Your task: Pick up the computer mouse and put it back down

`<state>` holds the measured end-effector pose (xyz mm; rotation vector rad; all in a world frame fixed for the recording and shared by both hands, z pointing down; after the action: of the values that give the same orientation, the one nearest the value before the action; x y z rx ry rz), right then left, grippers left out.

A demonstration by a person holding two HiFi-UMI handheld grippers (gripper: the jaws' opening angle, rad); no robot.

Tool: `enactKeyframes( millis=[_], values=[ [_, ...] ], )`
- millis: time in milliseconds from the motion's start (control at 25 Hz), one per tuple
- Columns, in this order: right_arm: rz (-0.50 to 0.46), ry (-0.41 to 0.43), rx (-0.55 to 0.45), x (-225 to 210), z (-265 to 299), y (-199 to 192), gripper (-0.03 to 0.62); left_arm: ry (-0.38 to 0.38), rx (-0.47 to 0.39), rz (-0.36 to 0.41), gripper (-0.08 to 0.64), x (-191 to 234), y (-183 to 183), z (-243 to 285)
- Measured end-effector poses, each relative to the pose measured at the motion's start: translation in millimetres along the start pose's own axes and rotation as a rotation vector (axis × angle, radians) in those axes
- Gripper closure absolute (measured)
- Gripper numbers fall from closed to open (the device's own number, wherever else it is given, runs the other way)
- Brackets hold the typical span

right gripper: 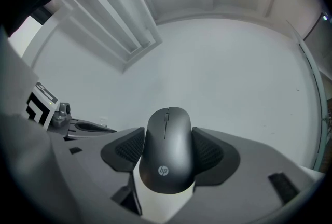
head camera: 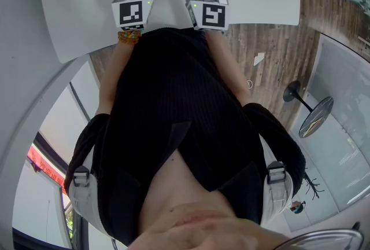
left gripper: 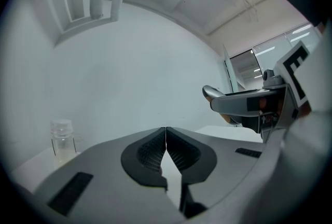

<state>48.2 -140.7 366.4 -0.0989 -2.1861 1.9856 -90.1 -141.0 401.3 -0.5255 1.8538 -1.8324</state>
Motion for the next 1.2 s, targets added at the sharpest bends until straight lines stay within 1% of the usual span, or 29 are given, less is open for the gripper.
enactKeyframes(
  millis=[160,280,480,720,840,1200],
  values=[
    [0.004,-0.005,0.027,-1.5,1.3,-4.6,0.307,0.003,-0.001,-0.002,0.546,1.0,0.7,0.1],
    [-0.011,-0.006,0.051,-3.4,2.5,-9.9,0.307,0.000,-0.001,0.000,0.546,0.0,1.9,0.5],
    [-0.019,-0.004,0.106,-5.9,3.5,-22.7,0.307,-0.004,-0.005,-0.004,0.546,-1.5,3.1,1.0],
    [-0.022,0.008,0.201,-3.9,5.5,-41.3,0.307,-0.004,-0.001,-0.002,0.546,-0.8,2.5,0.6],
    [-0.015,0.030,0.239,-0.1,7.0,-50.6,0.307,-0.005,0.004,0.003,0.546,-1.2,1.9,0.4],
    [-0.011,0.039,0.385,2.4,6.7,-84.9,0.307,0.002,0.011,-0.003,0.546,2.2,-1.3,-2.3]
  ],
)
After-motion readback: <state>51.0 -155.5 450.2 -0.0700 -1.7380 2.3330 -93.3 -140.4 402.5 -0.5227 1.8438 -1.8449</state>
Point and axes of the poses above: the fingertips, and each gripper's own axes: z forward along the fingers, x to its left, y out of its top, the point moved 3 cm from there along -z, backward along the fingers, and after that the axes turned 15 degrees about -y, right-handed, at the moved point
